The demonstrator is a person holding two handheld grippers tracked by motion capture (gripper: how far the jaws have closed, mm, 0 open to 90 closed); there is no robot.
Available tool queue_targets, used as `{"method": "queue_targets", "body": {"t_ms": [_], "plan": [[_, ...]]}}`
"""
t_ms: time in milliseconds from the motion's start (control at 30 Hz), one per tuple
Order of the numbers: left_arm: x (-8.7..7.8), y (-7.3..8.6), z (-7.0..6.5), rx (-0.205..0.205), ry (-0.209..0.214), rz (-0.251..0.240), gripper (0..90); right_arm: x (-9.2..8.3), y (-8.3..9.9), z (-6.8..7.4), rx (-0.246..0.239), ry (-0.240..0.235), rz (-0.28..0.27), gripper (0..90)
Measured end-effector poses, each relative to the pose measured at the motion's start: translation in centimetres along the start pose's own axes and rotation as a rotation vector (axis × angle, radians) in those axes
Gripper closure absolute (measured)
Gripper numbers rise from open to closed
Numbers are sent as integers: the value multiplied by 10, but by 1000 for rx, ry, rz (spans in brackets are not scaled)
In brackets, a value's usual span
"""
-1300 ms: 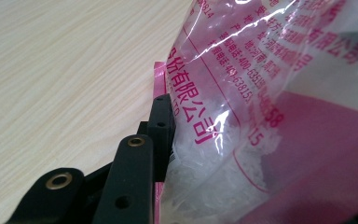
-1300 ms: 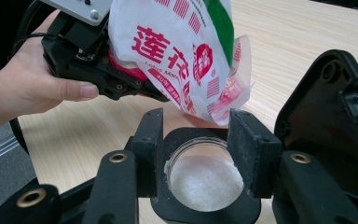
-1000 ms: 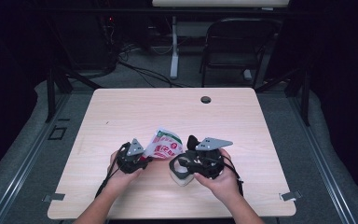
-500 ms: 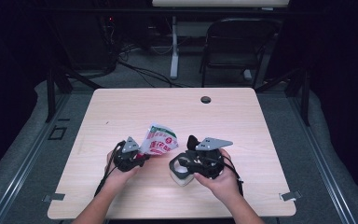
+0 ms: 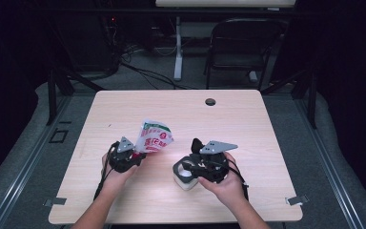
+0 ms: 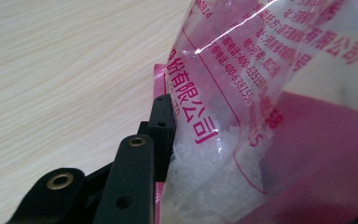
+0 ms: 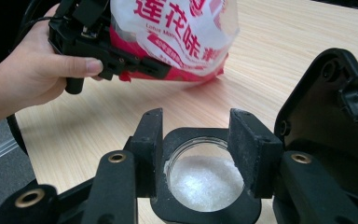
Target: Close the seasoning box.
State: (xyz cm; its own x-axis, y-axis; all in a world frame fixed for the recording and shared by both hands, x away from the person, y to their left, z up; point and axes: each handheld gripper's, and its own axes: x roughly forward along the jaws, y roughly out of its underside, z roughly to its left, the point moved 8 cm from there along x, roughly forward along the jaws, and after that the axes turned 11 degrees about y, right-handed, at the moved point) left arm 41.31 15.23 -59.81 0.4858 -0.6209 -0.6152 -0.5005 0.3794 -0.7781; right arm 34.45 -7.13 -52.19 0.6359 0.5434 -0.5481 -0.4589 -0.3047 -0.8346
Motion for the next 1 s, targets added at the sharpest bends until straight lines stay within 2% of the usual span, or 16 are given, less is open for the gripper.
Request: {"method": "queue_targets", "body": {"t_ms": [333, 600, 733, 1000], "plan": [[-21, 3, 32, -77, -120, -37, 705, 0, 0, 0, 1, -1, 0, 557], [-38, 9, 55, -139, -187, -50, 705, 0, 0, 0, 2, 0, 0, 557], [-42, 12, 63, -155, -219, -52, 705, 0, 0, 0, 0, 1, -1, 557], [-44, 16, 70, -175, -250, -43, 705, 0, 0, 0, 1, 2, -2, 558]]}}
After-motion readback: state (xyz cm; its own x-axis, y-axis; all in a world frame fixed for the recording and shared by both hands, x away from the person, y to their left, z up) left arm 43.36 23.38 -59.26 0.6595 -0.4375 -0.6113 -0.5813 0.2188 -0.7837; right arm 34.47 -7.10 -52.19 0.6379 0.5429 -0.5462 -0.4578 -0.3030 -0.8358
